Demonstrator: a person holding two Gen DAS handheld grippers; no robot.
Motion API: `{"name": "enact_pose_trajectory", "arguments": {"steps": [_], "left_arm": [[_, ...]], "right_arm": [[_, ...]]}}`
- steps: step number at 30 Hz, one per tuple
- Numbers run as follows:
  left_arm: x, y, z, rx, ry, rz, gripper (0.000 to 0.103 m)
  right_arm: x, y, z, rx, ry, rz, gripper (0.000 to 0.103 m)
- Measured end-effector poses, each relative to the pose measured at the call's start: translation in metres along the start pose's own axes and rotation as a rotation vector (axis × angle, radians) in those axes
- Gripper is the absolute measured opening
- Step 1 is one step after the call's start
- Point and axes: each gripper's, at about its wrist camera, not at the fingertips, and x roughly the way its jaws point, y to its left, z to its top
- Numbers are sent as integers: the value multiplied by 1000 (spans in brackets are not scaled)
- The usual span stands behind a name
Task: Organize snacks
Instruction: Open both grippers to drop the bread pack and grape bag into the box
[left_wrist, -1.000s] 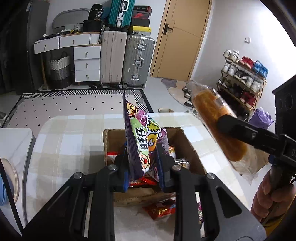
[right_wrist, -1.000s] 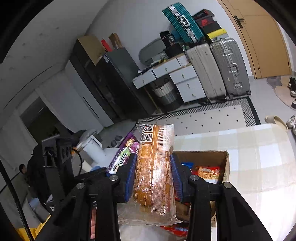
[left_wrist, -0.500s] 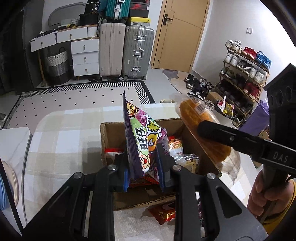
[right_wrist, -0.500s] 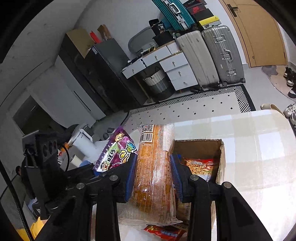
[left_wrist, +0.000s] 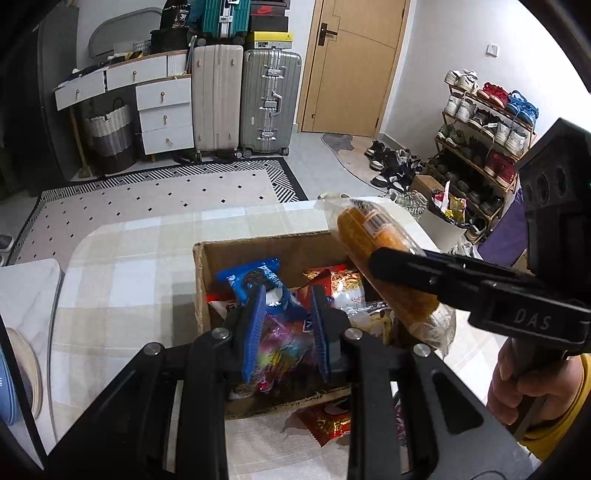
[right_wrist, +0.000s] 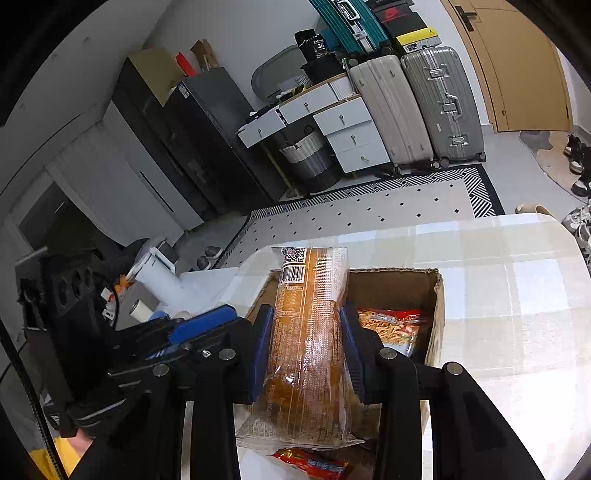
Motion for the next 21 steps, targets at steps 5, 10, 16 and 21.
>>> {"name": "enact_pose_trajectory", "arguments": {"steps": [5, 10, 16, 21], "left_arm": [[-9, 8, -2, -17, -19, 14, 24], [-18, 16, -8, -30, -25, 21, 25], [-22, 16, -14, -30, -21, 23, 36], [-24, 14, -21, -25, -8, 29, 45]], "right_arm": [[2, 1, -2, -22, 5, -18, 36], [4, 6, -2, -37, 7, -19, 36], [15, 12, -3, -80, 36, -68, 37], [17, 13, -6, -106, 14, -117, 44]]}}
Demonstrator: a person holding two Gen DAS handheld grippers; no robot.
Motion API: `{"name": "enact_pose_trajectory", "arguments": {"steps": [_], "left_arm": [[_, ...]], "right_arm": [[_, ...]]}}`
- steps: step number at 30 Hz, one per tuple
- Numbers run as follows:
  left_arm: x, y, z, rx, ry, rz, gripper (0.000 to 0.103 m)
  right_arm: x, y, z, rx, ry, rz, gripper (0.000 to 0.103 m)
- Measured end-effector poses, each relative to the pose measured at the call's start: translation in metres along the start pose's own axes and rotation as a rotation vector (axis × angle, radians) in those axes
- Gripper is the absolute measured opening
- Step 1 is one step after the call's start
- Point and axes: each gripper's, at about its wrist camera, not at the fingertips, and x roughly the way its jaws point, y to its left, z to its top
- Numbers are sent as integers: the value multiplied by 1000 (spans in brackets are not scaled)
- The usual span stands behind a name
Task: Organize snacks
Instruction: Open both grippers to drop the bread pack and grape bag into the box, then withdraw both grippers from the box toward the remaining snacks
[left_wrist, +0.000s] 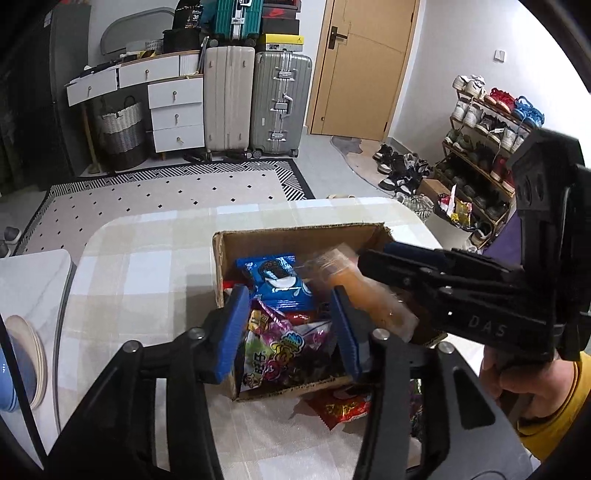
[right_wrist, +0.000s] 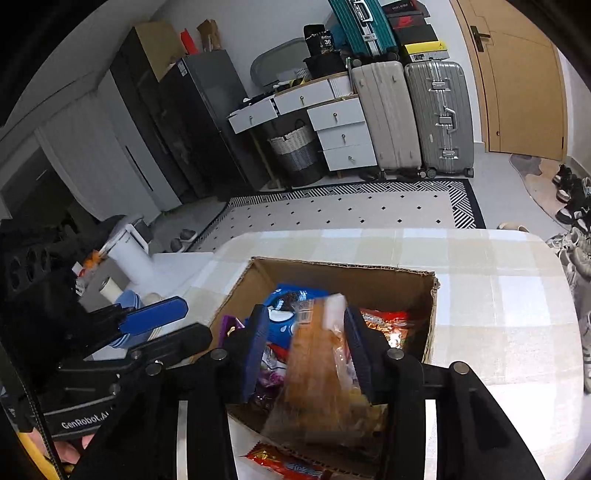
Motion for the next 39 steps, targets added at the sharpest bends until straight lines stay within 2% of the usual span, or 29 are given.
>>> {"name": "enact_pose_trajectory", "arguments": {"steps": [11, 22, 24, 26, 30, 34, 39], "left_arm": [[-24, -4, -12, 4, -7, 5, 50], [-83, -31, -21, 46, -49, 5, 53], [-97, -35, -20, 49, -61, 4, 56], [-114, -39, -19, 51, -80, 5, 66], [-149, -48, -24, 59, -120, 9, 71], [-191, -60, -30, 59, -171, 13, 79], [-250, -72, -43, 65, -256, 10, 81]], "right_arm": [[-31, 8, -10, 3, -30, 28, 44], [-97, 35, -16, -24, -98, 43, 45], [-110, 42, -17, -31, -112, 48, 48], [-128, 50, -18, -48, -136, 49, 49], [-161, 70, -23, -86, -181, 53, 52], [-203, 89, -35, -111, -249, 66, 68], [-252, 108, -60, -145, -327, 65, 78]]}}
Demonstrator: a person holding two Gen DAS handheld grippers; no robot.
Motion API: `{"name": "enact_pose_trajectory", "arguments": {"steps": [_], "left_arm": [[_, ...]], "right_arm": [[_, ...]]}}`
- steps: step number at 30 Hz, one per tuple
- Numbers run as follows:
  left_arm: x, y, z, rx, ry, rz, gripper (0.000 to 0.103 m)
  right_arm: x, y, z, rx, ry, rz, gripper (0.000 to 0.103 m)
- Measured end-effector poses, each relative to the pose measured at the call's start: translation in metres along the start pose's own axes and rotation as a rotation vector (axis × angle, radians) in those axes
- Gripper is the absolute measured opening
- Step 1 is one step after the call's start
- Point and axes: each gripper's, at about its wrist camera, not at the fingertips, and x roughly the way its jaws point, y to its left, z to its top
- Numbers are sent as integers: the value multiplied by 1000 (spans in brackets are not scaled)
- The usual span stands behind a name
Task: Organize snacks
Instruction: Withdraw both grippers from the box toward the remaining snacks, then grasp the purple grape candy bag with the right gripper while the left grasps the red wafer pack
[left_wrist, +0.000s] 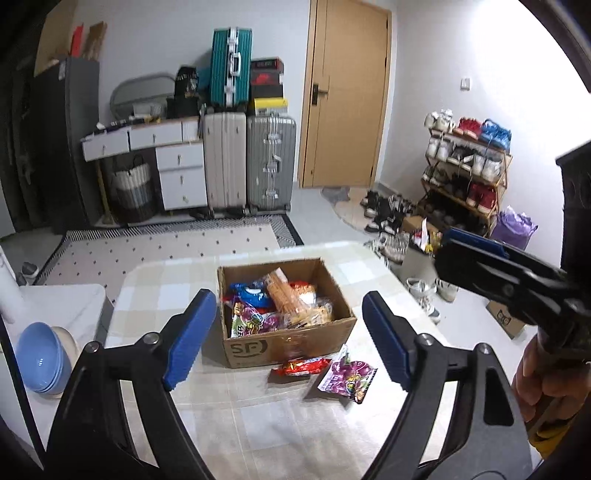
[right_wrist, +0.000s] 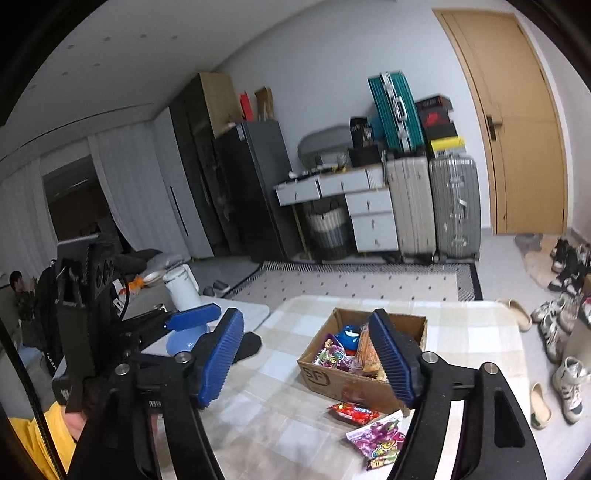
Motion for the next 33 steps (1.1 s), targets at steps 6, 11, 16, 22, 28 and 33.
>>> {"name": "enact_pose_trajectory", "arguments": {"steps": [6, 11, 16, 22, 28, 33], "left_arm": [[-77, -7, -11, -16, -128, 1, 96], [-125, -7, -41, -21, -232, 36, 102], [-137, 1, -83, -77, -229, 46, 102], [-104, 16, -150, -155, -115, 36, 102], [-35, 19, -186, -174, 60, -10, 102], [9, 19, -196, -188, 128, -17, 102]], "right_arm": [[-71, 14, -21, 15, -116, 23, 95], [-103, 14, -53, 40, -168, -4, 100], [-112, 11, -96, 57, -167, -81, 101], [-113, 4, -152, 93, -145, -137, 102], [-73, -11, -182, 107, -2, -177, 102], [-41, -25, -189, 116, 56, -171, 102]]}}
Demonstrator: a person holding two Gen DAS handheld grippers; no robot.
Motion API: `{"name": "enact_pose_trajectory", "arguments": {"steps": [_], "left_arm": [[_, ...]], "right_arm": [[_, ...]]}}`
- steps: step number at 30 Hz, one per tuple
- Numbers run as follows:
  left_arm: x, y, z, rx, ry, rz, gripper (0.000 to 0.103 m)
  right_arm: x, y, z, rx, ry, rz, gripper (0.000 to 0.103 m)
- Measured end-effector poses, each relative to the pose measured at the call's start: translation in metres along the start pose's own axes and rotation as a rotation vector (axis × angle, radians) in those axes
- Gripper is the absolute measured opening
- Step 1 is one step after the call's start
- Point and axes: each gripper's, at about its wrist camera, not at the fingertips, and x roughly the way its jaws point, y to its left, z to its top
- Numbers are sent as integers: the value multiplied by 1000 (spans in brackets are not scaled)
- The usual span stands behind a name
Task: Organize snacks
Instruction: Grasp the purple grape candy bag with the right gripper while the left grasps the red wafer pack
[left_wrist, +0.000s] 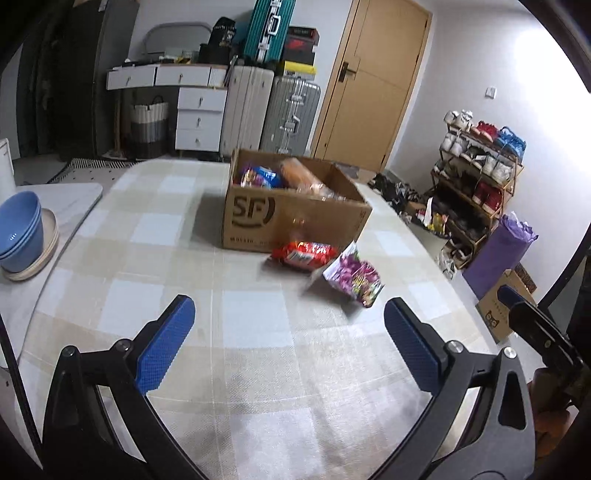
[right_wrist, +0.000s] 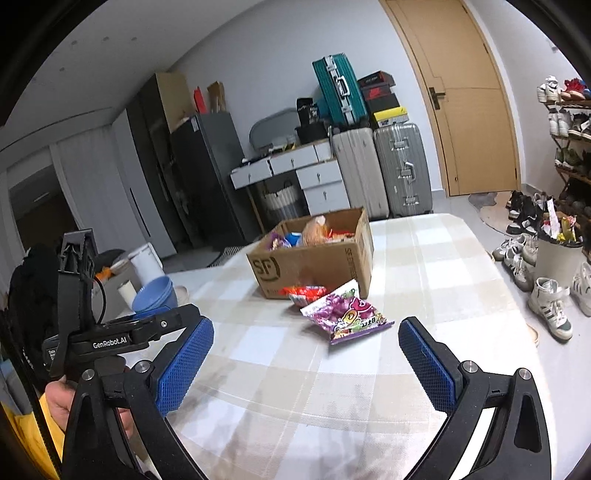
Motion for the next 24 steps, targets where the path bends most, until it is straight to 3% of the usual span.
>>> {"name": "enact_pose_trajectory", "arguments": {"steps": [9, 19, 24], "left_arm": [[70, 8, 6, -24, 85, 4, 102], [102, 19, 7, -55, 134, 16, 102], [121, 29, 6, -74, 163, 22, 102]], "right_arm": [[62, -10, 10, -60, 93, -32, 102], [180, -25, 15, -222, 326, -36, 102], [228, -22, 11, -314, 424, -86, 102]]}}
